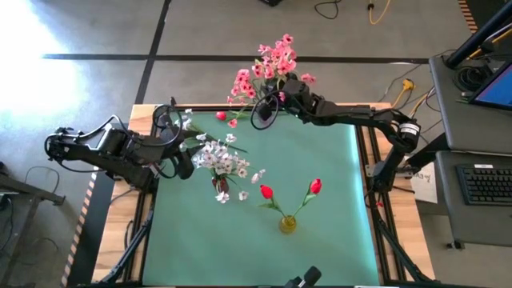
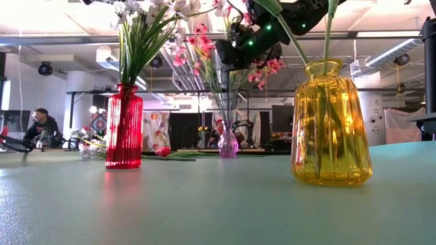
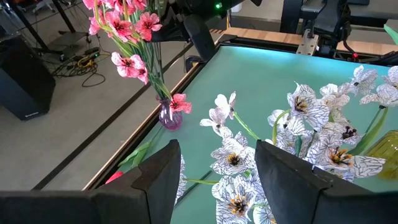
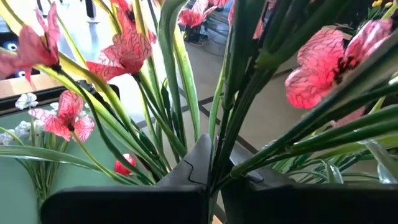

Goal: Sort flowers into vase by color
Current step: Put the pink flower into the purple flower vase

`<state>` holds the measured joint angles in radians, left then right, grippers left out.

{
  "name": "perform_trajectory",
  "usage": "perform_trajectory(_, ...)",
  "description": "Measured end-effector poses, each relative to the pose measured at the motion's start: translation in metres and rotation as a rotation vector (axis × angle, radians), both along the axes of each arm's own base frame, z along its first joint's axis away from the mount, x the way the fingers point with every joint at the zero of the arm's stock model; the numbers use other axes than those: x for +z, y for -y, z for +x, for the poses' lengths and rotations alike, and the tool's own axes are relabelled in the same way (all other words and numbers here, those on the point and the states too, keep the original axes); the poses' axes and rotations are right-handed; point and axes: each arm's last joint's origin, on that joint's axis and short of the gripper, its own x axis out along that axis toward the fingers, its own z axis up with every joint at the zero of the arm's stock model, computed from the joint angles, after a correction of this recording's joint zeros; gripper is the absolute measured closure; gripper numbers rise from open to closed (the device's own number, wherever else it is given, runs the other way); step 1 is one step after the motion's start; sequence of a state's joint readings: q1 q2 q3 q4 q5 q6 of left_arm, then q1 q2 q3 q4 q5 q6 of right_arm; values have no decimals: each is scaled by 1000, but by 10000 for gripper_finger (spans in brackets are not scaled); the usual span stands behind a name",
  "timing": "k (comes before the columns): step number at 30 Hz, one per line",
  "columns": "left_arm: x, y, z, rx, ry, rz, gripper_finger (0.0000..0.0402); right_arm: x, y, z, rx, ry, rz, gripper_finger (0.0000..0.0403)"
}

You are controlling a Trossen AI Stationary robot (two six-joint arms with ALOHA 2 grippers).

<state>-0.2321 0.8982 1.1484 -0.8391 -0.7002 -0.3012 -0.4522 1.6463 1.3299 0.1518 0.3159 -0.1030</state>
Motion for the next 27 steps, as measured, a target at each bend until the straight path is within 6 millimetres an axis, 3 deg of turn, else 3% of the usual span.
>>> perform_trajectory(27, 0, 0, 0, -1, 0, 1, 208, -2, 0, 0, 6, -14, -21, 390)
